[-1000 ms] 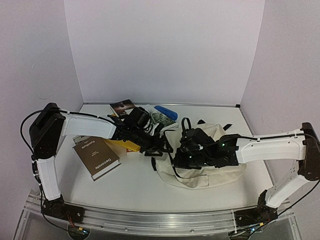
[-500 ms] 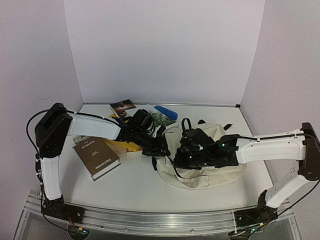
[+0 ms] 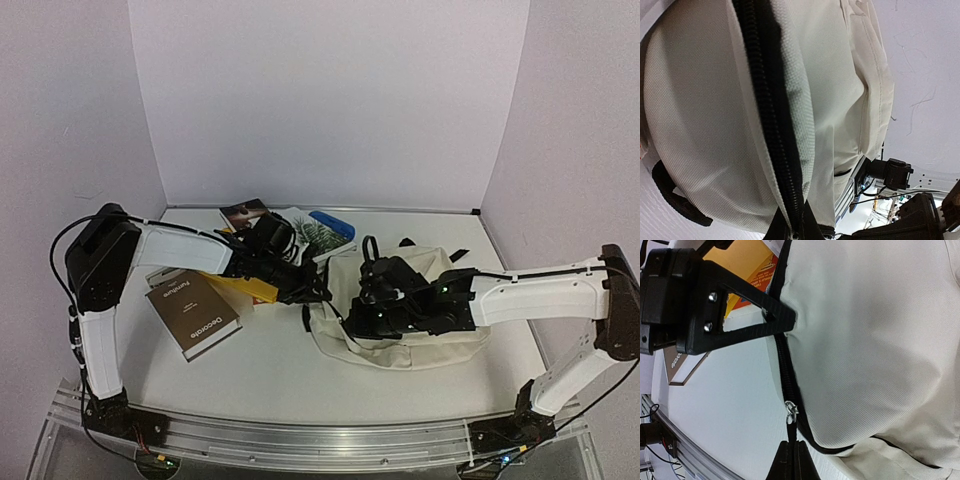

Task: Pack the student bag
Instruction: Unzip the student bag at the center of the board.

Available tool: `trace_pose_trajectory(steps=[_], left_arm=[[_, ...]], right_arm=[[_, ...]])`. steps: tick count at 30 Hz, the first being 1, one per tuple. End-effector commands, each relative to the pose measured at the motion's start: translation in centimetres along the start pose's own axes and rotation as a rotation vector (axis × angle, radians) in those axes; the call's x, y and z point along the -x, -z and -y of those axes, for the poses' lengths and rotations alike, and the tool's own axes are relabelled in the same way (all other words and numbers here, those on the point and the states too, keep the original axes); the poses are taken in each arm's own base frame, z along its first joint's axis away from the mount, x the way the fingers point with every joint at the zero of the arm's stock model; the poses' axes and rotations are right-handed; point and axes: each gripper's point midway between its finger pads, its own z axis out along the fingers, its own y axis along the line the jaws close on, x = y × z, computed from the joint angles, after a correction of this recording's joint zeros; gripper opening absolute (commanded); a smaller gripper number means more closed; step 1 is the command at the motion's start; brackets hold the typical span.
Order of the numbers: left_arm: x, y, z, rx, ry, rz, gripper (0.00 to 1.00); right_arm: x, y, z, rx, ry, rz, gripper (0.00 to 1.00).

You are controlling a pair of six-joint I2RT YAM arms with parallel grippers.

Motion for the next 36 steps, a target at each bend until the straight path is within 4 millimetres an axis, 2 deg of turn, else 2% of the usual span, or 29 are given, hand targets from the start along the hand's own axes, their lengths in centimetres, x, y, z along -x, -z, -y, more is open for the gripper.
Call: trace_pose_trajectory(steps=[1, 8, 17, 21, 28, 30, 33, 36], left_arm=[[4.6, 3.9, 0.3, -0.029, -0.034, 0.158, 0.0], [6.3, 5.4, -1.5, 0.004, -0.046, 0.198, 0.0], [8.9, 7.3, -3.5, 0.024, -0.027, 0.276, 0.0], [9.3, 8.2, -4.7, 0.04, 0.001, 0.3, 0.0], [9.2, 8.9, -5.8, 0.061, 0.019, 0.314, 0.01], [9.0, 8.9, -5.6, 0.048, 0.021, 0.304, 0.06], [8.5, 8.7, -4.8, 0.02, 0.022, 0.28, 0.17], [7.2, 8.5, -4.5, 0.04, 0.027, 0.253, 0.4]], right_arm=[[-0.8, 0.0, -0.1, 0.006, 0.008, -0.03, 0.0], [-1.4, -0.1, 0.4, -0.003, -0.017, -0.048, 0.0], [-3.2, -1.2, 1.1, -0.025, -0.021, -0.104, 0.0], [-3.1, -1.1, 1.1, -0.027, -0.022, -0.099, 0.0], [-2.3, -0.5, 1.4, -0.034, -0.043, -0.056, 0.0], [-1.9, -0.4, 1.0, -0.029, -0.034, -0.044, 0.0], [-1.5, -0.9, 0.3, -0.026, -0.007, -0.041, 0.0], [-0.8, -1.2, -0.5, -0.021, 0.018, -0.029, 0.0]])
